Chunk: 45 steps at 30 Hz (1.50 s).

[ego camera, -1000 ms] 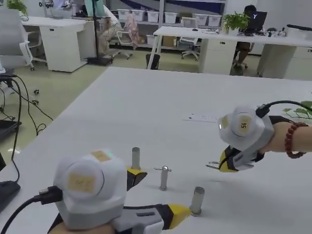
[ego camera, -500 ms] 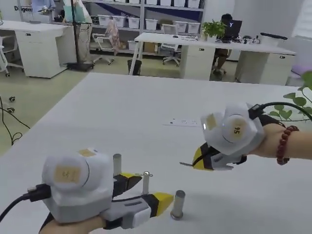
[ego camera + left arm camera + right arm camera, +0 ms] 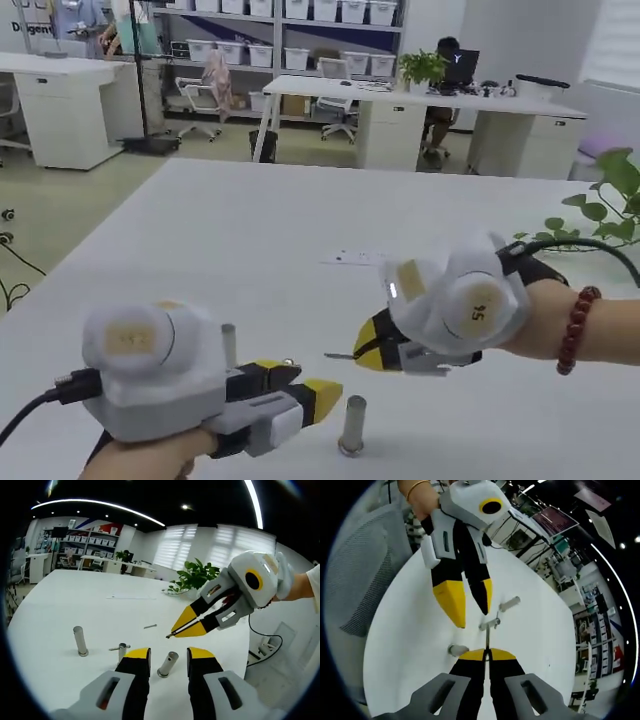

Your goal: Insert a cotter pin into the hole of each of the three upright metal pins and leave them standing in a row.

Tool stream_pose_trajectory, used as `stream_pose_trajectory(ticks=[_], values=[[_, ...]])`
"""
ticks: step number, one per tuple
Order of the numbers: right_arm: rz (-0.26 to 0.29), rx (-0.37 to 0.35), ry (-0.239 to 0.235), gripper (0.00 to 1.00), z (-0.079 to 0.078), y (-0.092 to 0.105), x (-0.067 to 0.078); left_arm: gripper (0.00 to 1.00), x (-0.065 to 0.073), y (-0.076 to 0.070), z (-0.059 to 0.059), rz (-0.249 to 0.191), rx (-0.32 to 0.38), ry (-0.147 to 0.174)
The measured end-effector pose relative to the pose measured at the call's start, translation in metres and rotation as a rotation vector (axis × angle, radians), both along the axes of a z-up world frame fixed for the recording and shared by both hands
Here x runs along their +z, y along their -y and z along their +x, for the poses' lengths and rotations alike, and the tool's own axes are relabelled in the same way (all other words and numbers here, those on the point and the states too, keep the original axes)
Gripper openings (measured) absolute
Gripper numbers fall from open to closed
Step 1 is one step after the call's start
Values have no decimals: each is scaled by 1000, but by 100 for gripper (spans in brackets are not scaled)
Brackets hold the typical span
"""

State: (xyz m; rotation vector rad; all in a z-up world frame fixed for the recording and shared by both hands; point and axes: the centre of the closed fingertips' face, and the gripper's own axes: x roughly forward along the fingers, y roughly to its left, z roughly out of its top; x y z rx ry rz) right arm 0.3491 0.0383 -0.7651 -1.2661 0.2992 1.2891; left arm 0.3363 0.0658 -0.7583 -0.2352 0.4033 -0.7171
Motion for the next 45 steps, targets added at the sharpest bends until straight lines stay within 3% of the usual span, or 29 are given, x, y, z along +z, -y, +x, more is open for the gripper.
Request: stream_pose_trajectory(ticks=[9, 14, 19, 24, 29, 35, 40, 45], values=[[7, 40, 20, 2, -14, -11, 3, 17, 6, 0, -2, -125, 9, -69], [16, 46, 24, 2, -19, -17, 4, 11, 7, -2, -4, -172, 13, -98], [19, 52, 22, 2, -22, -21, 4, 3, 7, -4, -5, -193, 15, -114], [16, 61, 32, 2, -23, -23, 4, 2, 7, -6, -6, -210, 23, -131], [20, 53, 9, 2, -26, -23, 1, 1, 4, -5, -10, -179, -3, -122], [82, 2, -85, 4, -28, -21, -1, 0, 3, -2, -11, -129, -35, -76], [165, -56, -210, 8, -33, -18, 1, 0, 2, 1, -14, -95, -59, -44], [208, -108, -317, 10, -36, -12, 1, 0, 2, 3, -17, -72, -91, -7]])
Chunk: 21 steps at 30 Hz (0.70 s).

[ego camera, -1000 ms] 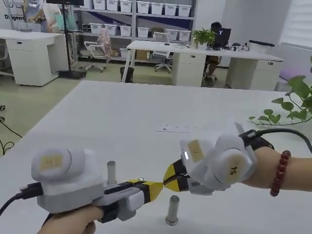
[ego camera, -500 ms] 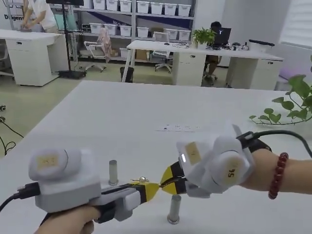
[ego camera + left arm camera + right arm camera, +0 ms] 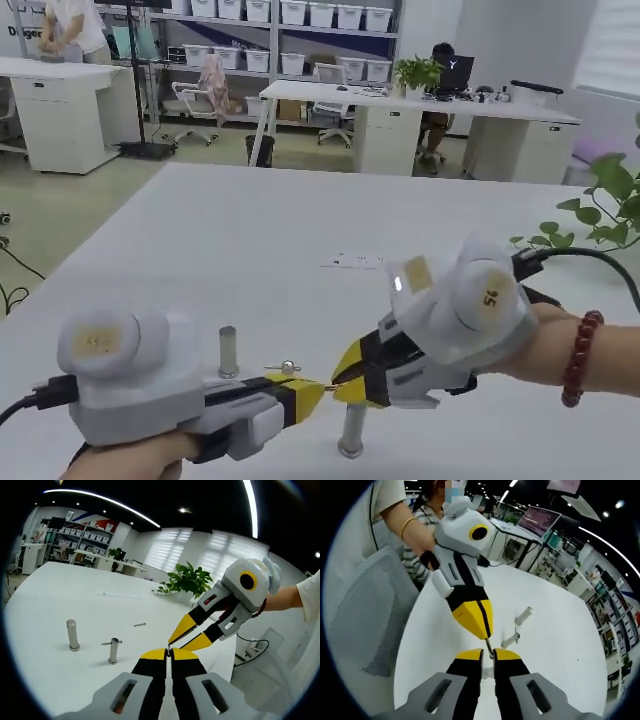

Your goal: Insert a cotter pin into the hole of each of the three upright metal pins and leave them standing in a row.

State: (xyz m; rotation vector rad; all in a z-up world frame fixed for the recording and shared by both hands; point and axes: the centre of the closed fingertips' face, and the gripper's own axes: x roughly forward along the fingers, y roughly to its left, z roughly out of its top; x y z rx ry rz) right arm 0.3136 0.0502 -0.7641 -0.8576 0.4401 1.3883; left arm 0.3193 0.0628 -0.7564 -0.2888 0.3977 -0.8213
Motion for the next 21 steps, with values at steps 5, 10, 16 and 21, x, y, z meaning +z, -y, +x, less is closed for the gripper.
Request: stream_pose_trajectory(ticks=[5, 10, 16, 21], values=[[41, -31, -112, 12, -2, 5, 0, 0, -1, 2, -4, 40, -42, 44], [59, -37, -194, 14, -6, 10, -2, 0, 0, 3, -10, 60, -92, 78], [67, -31, -254, 14, -12, 12, -4, 0, 2, 8, -18, 72, -160, 121], [55, 4, -286, 14, -20, 13, -7, 0, 4, 12, -23, 62, -199, 143]])
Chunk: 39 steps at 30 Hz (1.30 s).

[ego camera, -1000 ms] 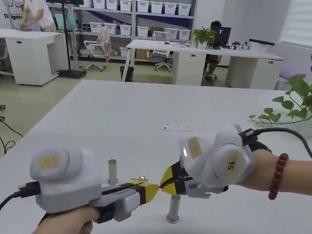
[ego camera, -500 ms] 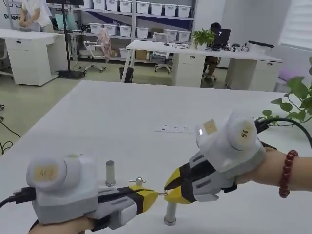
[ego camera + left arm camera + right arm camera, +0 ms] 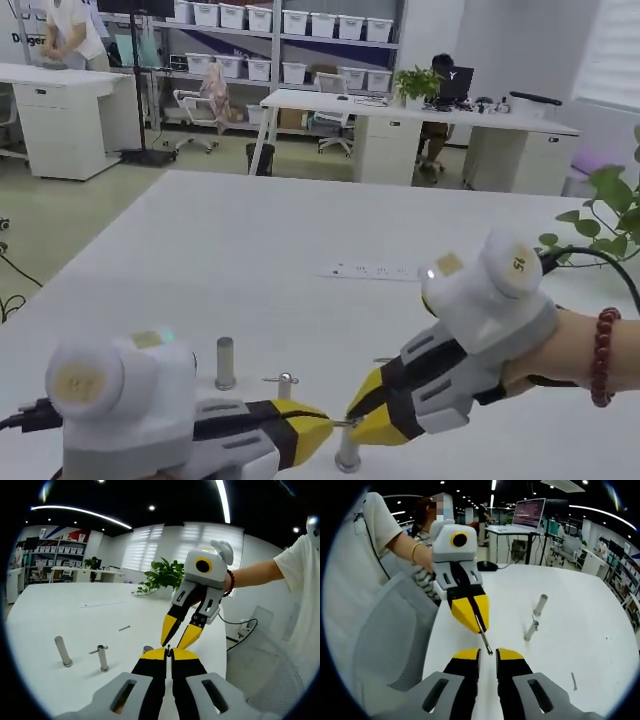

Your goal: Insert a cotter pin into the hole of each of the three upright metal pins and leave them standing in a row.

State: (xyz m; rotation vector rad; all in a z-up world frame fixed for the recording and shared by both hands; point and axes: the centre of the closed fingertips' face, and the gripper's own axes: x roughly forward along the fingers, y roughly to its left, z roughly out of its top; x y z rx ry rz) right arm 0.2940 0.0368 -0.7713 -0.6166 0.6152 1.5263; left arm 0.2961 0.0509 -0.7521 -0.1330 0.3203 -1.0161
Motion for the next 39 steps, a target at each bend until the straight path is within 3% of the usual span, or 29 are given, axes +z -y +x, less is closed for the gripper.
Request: stream_pose_trajectory(ticks=[9, 17, 32, 39], values=[[12, 21, -36, 11, -7, -1, -3, 0, 2, 5, -7, 0, -60, 25], [0, 51, -32, 6, -13, 0, -5, 0, 0, 7, -10, 22, -97, 54], [-71, 113, 68, 3, -12, 7, -9, 5, -3, 12, -6, 76, -52, 101], [-107, 112, 126, 3, -4, 15, -8, 16, -10, 9, -1, 109, -16, 105]])
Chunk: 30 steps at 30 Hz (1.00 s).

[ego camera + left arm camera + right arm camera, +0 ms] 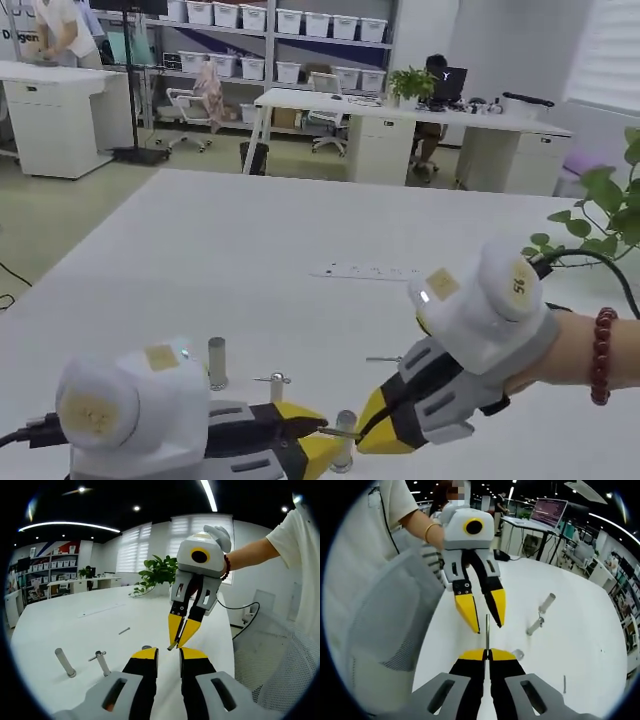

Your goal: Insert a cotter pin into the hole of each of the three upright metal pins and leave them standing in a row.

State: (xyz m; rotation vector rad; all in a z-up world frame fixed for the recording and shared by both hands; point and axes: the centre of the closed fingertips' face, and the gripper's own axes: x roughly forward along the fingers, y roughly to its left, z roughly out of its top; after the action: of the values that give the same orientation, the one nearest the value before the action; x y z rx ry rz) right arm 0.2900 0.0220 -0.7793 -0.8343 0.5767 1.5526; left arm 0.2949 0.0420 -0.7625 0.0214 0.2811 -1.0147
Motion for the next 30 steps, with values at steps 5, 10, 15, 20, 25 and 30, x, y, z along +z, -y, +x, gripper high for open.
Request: stream_pose_trajectory(ticks=[5, 10, 15, 20, 25, 30], values=[[-31, -18, 50, 3, 13, 11, -3, 19, -12, -6, 10, 42, 79, -8], [-51, -25, 74, 3, 21, 20, -6, 24, -21, -5, 16, 60, 103, -13], [-83, -35, 103, 3, 29, 30, -16, 27, -28, -2, 23, 80, 128, -19], [-102, -41, 105, 3, 34, 37, -25, 28, -39, 2, 34, 112, 155, -33], [-117, -43, 109, 3, 39, 41, -32, 28, -46, 7, 40, 122, 163, -46], [-147, -46, 120, 3, 46, 47, -41, 27, -57, 12, 46, 145, 161, -62]])
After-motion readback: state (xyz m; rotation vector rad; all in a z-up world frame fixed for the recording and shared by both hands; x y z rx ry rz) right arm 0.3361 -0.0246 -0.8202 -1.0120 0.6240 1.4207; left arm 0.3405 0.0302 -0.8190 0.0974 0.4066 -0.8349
